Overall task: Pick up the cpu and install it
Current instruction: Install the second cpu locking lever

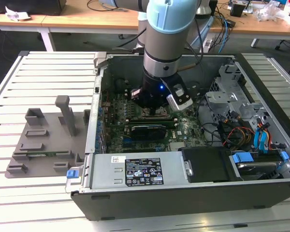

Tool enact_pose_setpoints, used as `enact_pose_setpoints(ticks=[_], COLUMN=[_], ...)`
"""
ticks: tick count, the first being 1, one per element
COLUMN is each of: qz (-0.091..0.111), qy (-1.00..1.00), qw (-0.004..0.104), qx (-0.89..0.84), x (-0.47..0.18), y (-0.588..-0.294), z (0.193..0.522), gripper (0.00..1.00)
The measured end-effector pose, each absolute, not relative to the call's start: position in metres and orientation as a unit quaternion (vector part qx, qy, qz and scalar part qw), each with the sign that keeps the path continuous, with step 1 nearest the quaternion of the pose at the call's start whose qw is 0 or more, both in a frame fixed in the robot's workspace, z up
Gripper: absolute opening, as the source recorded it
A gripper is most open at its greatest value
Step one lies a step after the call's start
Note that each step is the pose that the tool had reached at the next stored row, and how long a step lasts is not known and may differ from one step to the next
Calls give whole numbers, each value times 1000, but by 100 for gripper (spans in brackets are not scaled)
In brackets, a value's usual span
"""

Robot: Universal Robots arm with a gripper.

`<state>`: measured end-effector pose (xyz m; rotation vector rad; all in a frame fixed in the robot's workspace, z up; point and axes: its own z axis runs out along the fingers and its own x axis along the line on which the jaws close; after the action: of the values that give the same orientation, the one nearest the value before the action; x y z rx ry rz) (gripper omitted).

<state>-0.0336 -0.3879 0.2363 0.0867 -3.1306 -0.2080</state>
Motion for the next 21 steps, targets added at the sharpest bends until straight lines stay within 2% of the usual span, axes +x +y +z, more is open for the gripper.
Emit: enact_pose_setpoints(ticks=[6, 21], qz=[-66, -67], qy=[-997, -997], qw=[1, 3], qx=[28, 47], x=[-58, -68], y=[-388, -369], z=[214, 200], gripper=[11, 11])
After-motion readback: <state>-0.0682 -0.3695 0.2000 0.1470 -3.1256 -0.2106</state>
